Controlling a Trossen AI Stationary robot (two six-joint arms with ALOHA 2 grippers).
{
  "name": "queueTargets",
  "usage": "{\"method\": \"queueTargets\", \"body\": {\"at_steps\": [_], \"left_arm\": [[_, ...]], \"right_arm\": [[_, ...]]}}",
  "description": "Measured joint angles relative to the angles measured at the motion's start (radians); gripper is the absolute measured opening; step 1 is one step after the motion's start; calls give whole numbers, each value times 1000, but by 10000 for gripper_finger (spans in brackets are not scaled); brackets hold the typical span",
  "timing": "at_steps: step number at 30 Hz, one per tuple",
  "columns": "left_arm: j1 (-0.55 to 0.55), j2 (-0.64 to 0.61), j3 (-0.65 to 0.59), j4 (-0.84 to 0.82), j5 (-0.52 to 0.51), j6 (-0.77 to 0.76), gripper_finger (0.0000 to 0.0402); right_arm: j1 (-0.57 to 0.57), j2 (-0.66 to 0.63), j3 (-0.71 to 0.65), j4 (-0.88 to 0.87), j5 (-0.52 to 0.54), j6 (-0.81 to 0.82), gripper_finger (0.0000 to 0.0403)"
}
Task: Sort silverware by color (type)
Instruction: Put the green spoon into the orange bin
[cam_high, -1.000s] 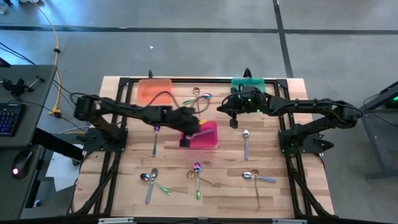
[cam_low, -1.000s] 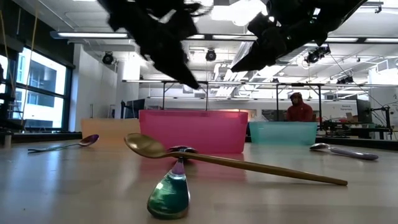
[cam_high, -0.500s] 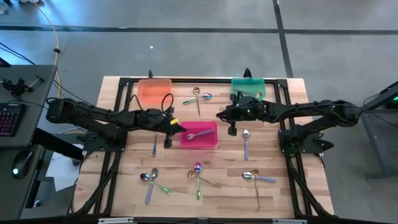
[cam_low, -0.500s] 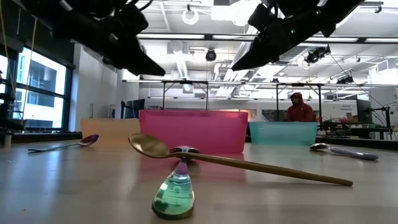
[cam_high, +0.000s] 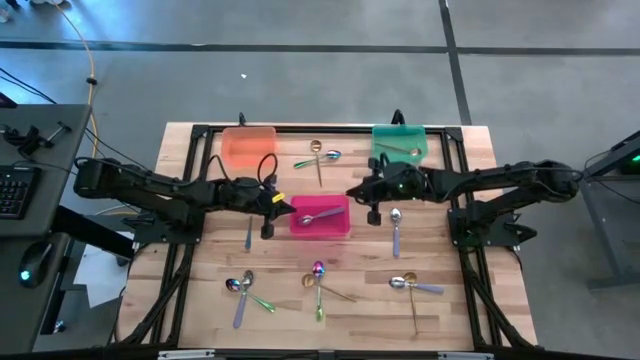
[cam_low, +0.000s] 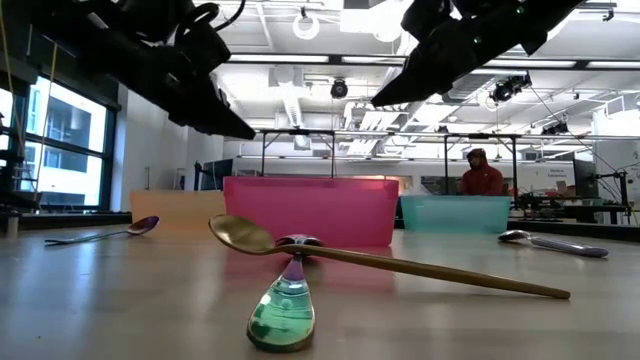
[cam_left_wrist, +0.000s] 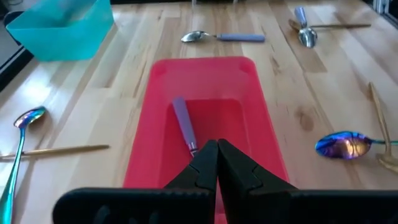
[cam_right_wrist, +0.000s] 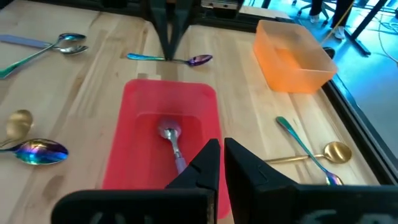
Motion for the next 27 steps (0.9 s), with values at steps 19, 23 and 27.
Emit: {"method": "queueTargets", "body": {"at_steps": [19, 23, 27], "left_arm": [[-137, -22, 105, -320, 138, 25, 0], [-243, -22, 181, -507, 138, 5, 2], [-334, -22, 226, -646, 124, -42, 10]], "right_arm": [[21, 0, 0, 7, -1, 63, 7], [21, 0, 0, 14, -1, 46, 7], [21, 0, 0, 14, -1, 44, 7]]}}
